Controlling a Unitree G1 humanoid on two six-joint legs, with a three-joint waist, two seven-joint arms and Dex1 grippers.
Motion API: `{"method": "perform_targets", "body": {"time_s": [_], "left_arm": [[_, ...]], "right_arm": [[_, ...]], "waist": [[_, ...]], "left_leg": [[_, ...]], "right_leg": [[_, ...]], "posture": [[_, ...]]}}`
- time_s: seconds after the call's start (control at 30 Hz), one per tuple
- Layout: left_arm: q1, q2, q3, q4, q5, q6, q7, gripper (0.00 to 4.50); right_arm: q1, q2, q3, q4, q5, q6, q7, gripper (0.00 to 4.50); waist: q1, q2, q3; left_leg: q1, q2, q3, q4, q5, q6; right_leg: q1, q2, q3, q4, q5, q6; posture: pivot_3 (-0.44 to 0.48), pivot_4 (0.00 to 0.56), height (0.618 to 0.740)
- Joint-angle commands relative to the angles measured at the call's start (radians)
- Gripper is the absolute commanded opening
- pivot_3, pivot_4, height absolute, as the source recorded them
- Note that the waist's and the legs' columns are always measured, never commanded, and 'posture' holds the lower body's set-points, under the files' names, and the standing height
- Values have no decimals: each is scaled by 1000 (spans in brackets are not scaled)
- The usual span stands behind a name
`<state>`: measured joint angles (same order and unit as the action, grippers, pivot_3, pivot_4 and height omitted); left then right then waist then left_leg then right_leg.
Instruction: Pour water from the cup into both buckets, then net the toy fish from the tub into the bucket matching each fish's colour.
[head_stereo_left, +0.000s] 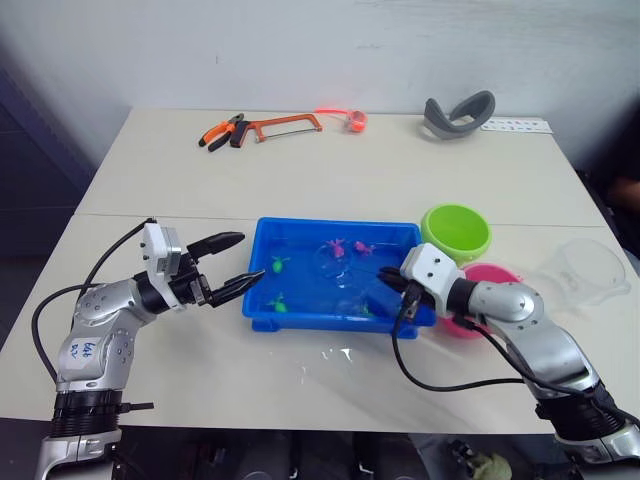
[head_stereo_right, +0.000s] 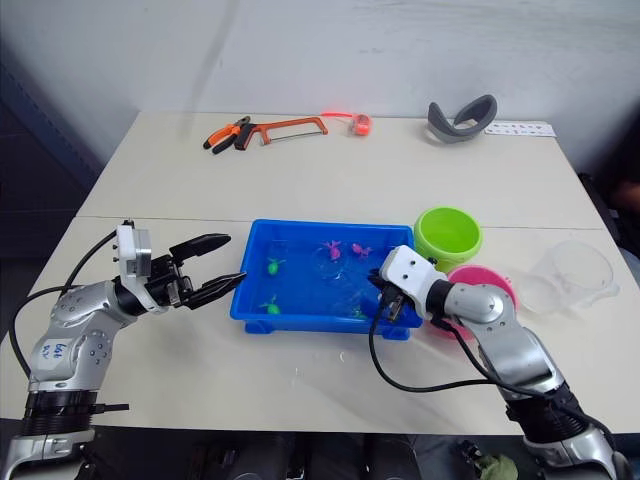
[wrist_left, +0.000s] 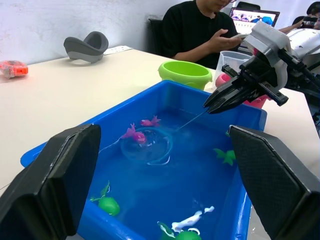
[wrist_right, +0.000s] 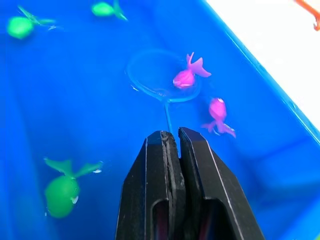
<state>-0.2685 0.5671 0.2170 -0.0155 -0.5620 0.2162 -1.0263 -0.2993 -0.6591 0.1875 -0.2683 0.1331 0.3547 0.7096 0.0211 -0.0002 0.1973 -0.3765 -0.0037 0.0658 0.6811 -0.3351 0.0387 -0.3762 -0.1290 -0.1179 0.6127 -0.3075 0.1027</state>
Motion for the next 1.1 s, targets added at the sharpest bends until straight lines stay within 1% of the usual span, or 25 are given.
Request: {"method": "perform_targets", "body": {"time_s": [0.03, 0.17, 0.3, 0.4, 0.5, 0.57, 0.63, 0.7, 0.77, 0.83, 0.87, 0.9, 0.97, 1.03, 1.1], "left_arm": [[-17, 7, 3, 11, 1, -21, -14, 4435], [-23, 6, -2, 30, 0, -31, -31, 4435], [-31, 4, -5, 51, -3, -43, -58, 4435], [-44, 1, -14, 77, -7, -52, -93, 4435], [-58, -2, -21, 103, -5, -62, -120, 4435], [-62, -3, -22, 112, -5, -67, -127, 4435], [-125, -31, -61, 176, 3, -84, -175, 4435], [-178, -56, -92, 222, 8, -95, -214, 4435], [-220, -78, -114, 248, 11, -99, -240, 4435], [-265, -103, -139, 267, 11, -98, -264, 4435], [-283, -114, -150, 275, 11, -97, -275, 4435], [-302, -126, -161, 281, 11, -96, -285, 4435], [-326, -141, -172, 292, 13, -97, -300, 4435], [-364, -168, -201, 289, 10, -78, -319, 4435], [-388, -189, -227, 276, 9, -56, -327, 4435]], "right_arm": [[34, -8, -53, -55, -2, -65, 2, 0], [122, -41, -110, -135, 27, -91, 27, 0], [237, -86, -214, -254, 55, -111, 48, 0], [333, -105, -316, -327, 87, -136, 62, 0], [388, -106, -379, -364, 101, -141, 62, 0], [401, -106, -393, -374, 109, -138, 67, 0], [504, -89, -537, -439, 143, -137, 76, 0], [579, -74, -649, -485, 157, -159, 83, 0], [634, -59, -729, -517, 174, -179, 97, 0], [691, -37, -819, -550, 188, -200, 114, 0], [714, -27, -856, -563, 192, -210, 119, 0], [742, -12, -897, -580, 200, -213, 121, 0], [786, 9, -952, -604, 218, -219, 124, 0], [881, 62, -1043, -629, 224, -241, 143, 0], [952, 107, -1106, -638, 230, -262, 151, 0]], "waist": [[0, 0, 0], [2, 0, 0], [3, 0, 0], [3, 0, 0], [3, 0, 0], [1, 0, 0], [6, 1, 1], [23, 1, 1], [32, 1, 1], [31, 1, 0], [28, 0, 0], [29, 0, 0], [27, 0, 0], [25, 0, 0], [30, 0, 0]], "left_leg": [[0, 0, 0, 0, 0, 0], [0, 0, 0, 0, 0, 0], [0, 0, 0, 0, 0, 0], [0, 0, 0, 0, 0, 0], [0, 0, 0, 0, 0, 0], [1, 0, 0, 0, 0, 0], [1, 0, 0, 0, 0, 0], [0, -1, -1, 0, 0, 0], [0, -1, -2, 0, 0, 0], [0, -1, -1, 0, 0, 0], [0, -1, 1, 0, 0, 1], [0, -2, 2, 0, 0, 2], [0, -1, 2, 0, 0, 2], [1, -1, 3, 0, 0, 2], [1, 0, 2, -1, 0, 1]], "right_leg": [[0, 0, 0, 0, 0, 0], [0, 0, 0, 0, 0, 0], [0, 0, 0, 0, 0, 0], [0, 0, 0, 0, 0, 0], [1, 0, 0, 0, 0, 0], [1, 0, 1, 0, 0, 0], [1, 0, 1, 0, 0, 0], [1, 0, -1, 0, 0, 0], [1, 1, -1, 0, 0, 0], [1, 1, -1, 0, 0, 1], [1, 5, -1, 0, 1, 2], [1, 5, 0, -1, 1, 3], [1, 7, 2, -1, 2, 3], [1, 8, 4, 0, 2, 3], [1, 11, 5, -1, 1, 3]], "posture": [[0, 150, 740], [0, 150, 740], [0, 150, 740], [0, 150, 740], [0, 150, 740], [0, 150, 740], [0, 150, 740], [0, 150, 740], [0, 150, 740], [0, 150, 740], [0, 150, 740], [0, 150, 740], [0, 150, 740], [0, 150, 740], [0, 150, 740]]}}
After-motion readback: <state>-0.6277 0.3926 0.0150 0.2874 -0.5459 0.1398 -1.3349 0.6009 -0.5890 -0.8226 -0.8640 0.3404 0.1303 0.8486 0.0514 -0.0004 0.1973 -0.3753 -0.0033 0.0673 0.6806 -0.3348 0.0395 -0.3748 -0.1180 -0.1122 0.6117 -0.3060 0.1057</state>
